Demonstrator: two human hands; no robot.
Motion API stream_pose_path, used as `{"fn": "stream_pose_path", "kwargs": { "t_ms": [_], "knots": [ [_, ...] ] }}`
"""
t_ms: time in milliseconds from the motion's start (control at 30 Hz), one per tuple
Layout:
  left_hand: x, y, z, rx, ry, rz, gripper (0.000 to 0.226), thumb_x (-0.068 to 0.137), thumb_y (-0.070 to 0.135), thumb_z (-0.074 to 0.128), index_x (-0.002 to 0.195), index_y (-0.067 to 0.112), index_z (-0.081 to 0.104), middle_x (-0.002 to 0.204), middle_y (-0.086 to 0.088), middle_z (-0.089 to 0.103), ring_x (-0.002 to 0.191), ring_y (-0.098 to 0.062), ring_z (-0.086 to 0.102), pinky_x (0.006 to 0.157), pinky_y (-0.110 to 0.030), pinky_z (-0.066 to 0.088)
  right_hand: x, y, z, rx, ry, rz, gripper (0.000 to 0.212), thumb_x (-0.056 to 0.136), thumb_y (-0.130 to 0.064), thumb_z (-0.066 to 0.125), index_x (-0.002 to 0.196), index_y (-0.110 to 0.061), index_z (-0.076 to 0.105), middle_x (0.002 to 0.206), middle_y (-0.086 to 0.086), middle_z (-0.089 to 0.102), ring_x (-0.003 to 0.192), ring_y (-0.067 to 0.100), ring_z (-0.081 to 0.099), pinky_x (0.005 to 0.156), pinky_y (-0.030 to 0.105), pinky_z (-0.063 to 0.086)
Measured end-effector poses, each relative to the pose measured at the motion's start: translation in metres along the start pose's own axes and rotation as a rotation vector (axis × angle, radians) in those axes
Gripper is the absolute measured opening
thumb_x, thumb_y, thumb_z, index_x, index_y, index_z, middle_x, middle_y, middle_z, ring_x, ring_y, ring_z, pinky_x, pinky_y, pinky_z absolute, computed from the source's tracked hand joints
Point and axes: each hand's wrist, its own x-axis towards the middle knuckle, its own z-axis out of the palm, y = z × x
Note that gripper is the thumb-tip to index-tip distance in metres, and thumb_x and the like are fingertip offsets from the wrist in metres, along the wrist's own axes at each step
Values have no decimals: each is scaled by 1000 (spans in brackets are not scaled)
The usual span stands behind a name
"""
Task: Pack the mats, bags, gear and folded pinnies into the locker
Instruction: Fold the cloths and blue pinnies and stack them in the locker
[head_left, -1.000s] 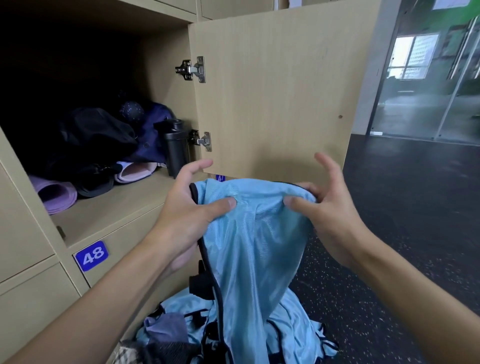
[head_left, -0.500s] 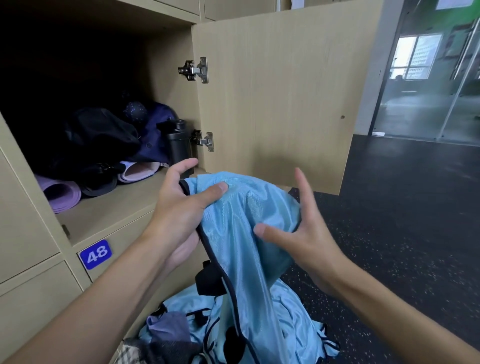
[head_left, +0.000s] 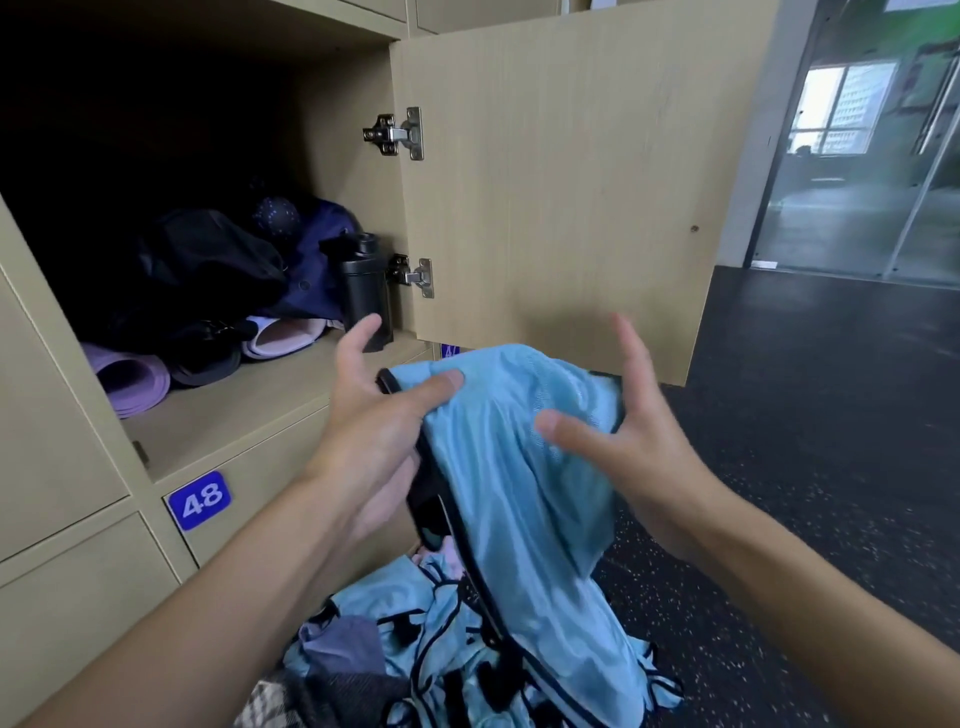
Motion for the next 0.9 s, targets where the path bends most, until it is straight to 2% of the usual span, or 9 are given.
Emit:
{"fn": "stream_pose_path", "kwargs": {
  "t_ms": [100,167,233,300,433,533,700,800,900],
  "knots": [
    [0,3,-3,28,-2,-15,75,82,7,77,135,43,38,123,-12,64,94,-23,74,87,-44,59,-4,1,6,-42,-50,36,102,79,3,77,144,-57,24,118,3,61,94,17,72,79,33,60],
    [-2,-4,-4,116,-72,-92,100,63,24,89,140,51,31,130,-9,62,97,-19,73,93,-43,56,-3,1,8,-44,45,8,96,83,6,71,144,-52,28,107,8,65,86,22,71,73,33,61],
    [-5,-14,-3,188,-140,-160,114,62,17,90,145,56,24,126,-7,65,94,-16,74,81,-33,59,0,0,7,-39,132,-16,90,85,4,70,144,-50,30,98,14,65,85,34,69,75,44,61],
    [-6,-19,-2,214,-168,-166,113,72,-3,82,146,57,22,115,-12,71,90,-18,75,67,-28,60,2,-4,3,-34,197,-31,86,86,0,71,143,-51,30,104,24,63,93,42,65,82,52,58],
    [-1,-9,-4,140,-120,-65,103,80,-12,71,148,50,24,113,-18,72,100,-26,72,85,-37,59,0,-5,-6,31,15,32,101,80,-6,78,147,-53,20,118,9,66,98,20,72,89,35,58],
    [1,-6,-4,135,-64,-39,95,80,-1,77,144,50,29,126,-14,65,106,-26,70,97,-46,54,-3,1,-1,32,-80,96,103,75,0,80,142,-58,26,136,3,52,103,18,70,86,34,58],
    [-6,-21,0,231,-158,-207,120,54,31,93,144,61,18,126,-1,65,99,-18,73,94,-41,54,0,5,0,-24,84,-2,90,80,-5,78,140,-54,31,140,1,45,110,17,65,90,38,58],
    [-11,-31,2,219,-183,-241,117,67,8,89,145,58,18,119,-7,71,97,-23,74,91,-43,57,4,8,-6,-67,181,-25,90,75,-22,84,135,-62,31,145,6,43,125,24,55,98,48,53],
    [-8,-26,3,169,-122,-177,106,79,-8,75,144,57,22,114,-20,70,88,-26,75,75,-40,61,7,8,-11,-23,85,43,96,62,-38,88,129,-72,28,151,2,40,134,25,48,104,49,48]
  ]
}}
